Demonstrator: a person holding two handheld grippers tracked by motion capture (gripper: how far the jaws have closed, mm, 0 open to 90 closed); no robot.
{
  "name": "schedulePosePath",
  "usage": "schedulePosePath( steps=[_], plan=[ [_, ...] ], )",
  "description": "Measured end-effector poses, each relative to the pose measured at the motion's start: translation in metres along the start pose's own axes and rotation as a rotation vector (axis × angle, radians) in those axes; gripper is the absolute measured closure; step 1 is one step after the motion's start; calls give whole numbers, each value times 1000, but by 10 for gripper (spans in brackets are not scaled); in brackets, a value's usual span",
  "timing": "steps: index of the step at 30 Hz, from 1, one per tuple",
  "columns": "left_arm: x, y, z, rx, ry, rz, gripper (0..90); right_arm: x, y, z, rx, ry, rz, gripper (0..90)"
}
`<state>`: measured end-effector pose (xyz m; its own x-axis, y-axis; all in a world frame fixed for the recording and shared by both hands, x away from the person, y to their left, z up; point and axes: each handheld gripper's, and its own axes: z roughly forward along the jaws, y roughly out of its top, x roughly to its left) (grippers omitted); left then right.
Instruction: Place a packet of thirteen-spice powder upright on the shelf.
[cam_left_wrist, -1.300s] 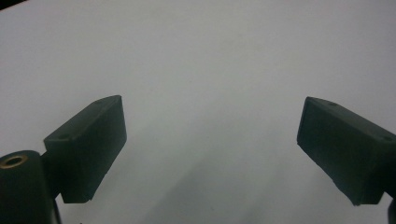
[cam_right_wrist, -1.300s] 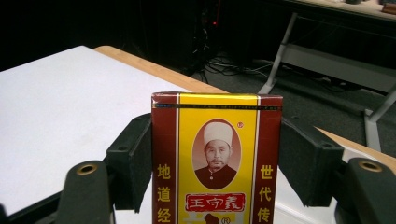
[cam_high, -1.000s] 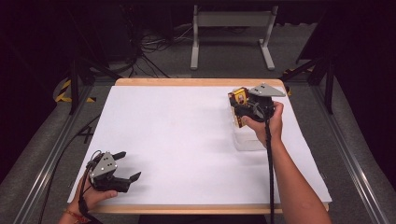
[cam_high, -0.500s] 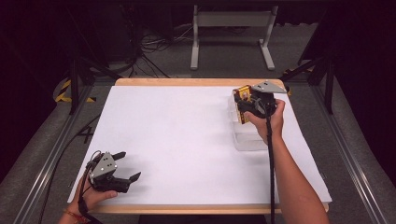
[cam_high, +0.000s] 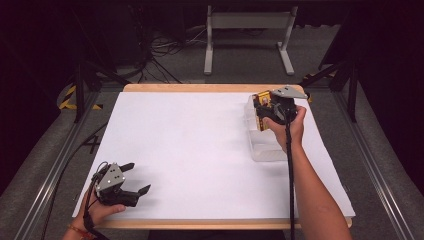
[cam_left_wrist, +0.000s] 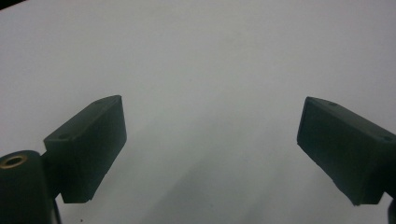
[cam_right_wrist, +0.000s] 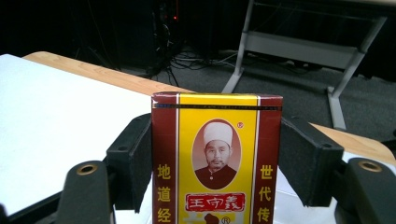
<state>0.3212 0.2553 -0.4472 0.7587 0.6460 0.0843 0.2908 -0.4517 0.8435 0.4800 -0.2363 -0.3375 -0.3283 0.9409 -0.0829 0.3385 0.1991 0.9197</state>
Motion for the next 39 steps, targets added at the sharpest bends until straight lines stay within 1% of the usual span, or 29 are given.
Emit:
schedulePosePath(
  steps=[2,4,7,13,15,17,19,22,23,26,28,32,34,36,37,39],
  plan=[
    [0,0,-1,-3,-1,-3,89,-3,1,0,-2,-6,18,329],
    [0,0,-1,-2,0,-3,89,-3,0,1,-1,-11,16,329],
    [0,0,0,0,-3,-1,89,-2,-3,5,28,-16,10,328],
    [0,0,-2,-6,-3,-2,89,-2,-5,6,18,-15,27,327],
    [0,0,-1,-4,-5,-2,89,-4,-5,6,16,-29,23,327],
    [0,0,-2,-4,-5,-1,89,-7,-6,7,16,-33,31,327],
    [0,0,-2,-12,-4,-2,90,-10,-8,10,19,-38,52,327],
    [1,0,-2,-13,-6,-3,89,-12,-9,12,25,-42,71,327],
    [1,0,-2,-11,-5,-6,89,-12,-8,12,28,-46,69,326],
    [0,0,-2,-8,-7,2,89,-14,-8,13,40,-70,55,327],
    [0,0,-3,-11,-6,1,89,-17,-9,13,39,-72,63,327],
    [0,0,-2,-14,-6,-3,89,-20,-13,16,61,-77,73,326],
    [1,0,-2,-11,-8,-1,89,-20,-15,16,84,-72,84,325],
    [1,0,-2,-10,-8,-5,90,-18,-13,14,103,-67,74,324],
    [1,0,-2,-8,-7,-5,90,-17,-12,12,116,-59,58,324],
    [1,0,-2,-10,-7,1,89,-15,-9,9,157,-54,40,324]
  ],
)
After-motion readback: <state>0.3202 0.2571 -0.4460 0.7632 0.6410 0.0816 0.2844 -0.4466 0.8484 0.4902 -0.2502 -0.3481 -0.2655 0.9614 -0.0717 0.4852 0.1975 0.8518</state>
